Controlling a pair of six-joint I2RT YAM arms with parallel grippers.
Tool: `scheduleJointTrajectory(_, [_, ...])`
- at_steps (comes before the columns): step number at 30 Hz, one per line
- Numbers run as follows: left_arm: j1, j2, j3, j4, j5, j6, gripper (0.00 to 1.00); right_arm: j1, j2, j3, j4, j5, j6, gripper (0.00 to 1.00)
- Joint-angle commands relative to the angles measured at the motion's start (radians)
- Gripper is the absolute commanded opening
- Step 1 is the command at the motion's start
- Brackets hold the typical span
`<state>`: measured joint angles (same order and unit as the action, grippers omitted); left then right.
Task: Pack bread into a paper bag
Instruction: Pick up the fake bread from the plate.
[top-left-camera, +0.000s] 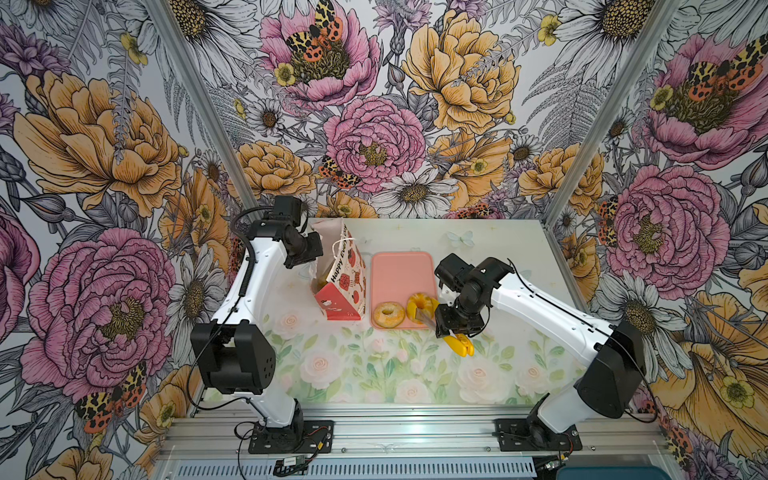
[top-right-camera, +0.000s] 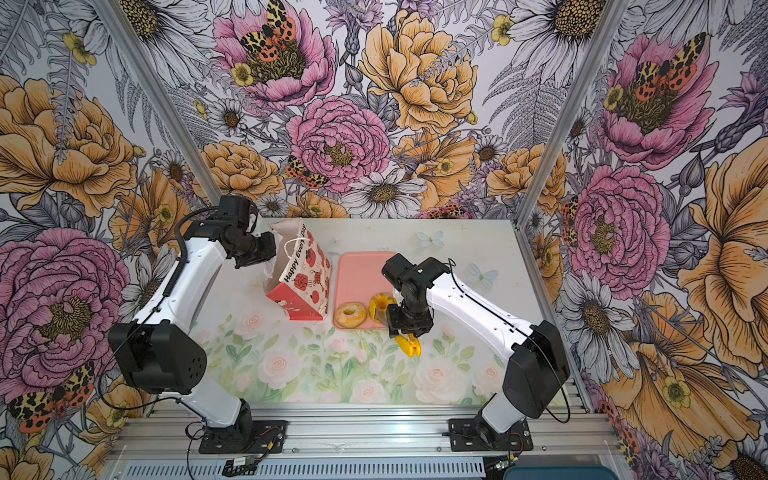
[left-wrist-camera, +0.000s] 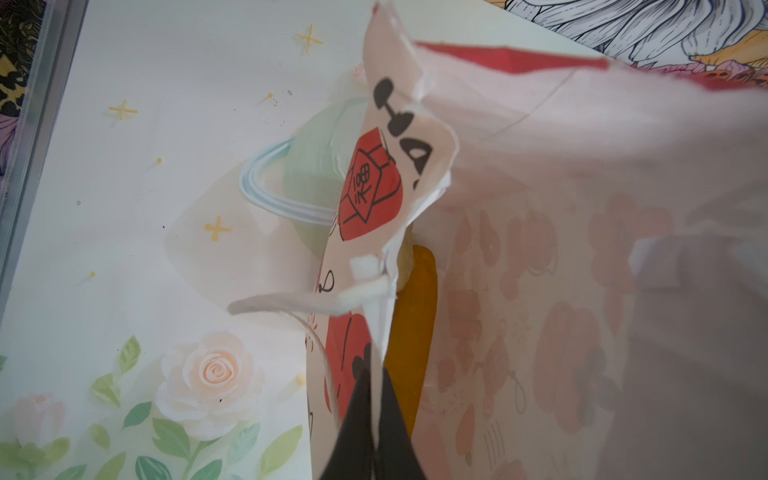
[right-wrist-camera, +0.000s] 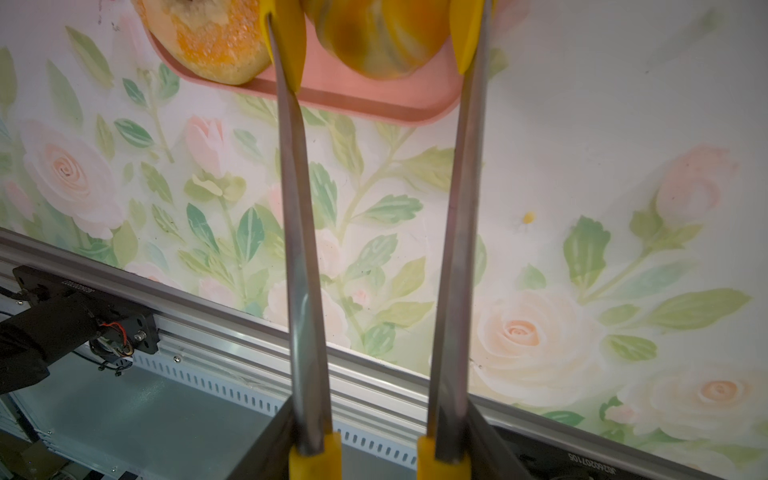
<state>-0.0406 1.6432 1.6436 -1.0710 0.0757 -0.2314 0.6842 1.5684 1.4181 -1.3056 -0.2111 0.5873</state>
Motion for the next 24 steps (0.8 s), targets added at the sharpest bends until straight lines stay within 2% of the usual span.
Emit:
scheduleJointTrajectory(1, [0.012,-0.011,-0.008,0.002,0.012,0.018,0.0,0.0,0.012,0.105,-0.014,0.063,-0.026,0.54])
scheduleJointTrajectory(11, [0.011,-0.001,0.014,0.002,0.019,0.018,0.0,-0.045,0.17,0.562,-0.145,0.16,-0.127,0.55])
scheduleJointTrajectory(24, [0.015,-0.007,0.013,0.002,0.027,0.016,0.0,-0.075,0.374,1.083,-0.192,0.149,-0.231,0.56])
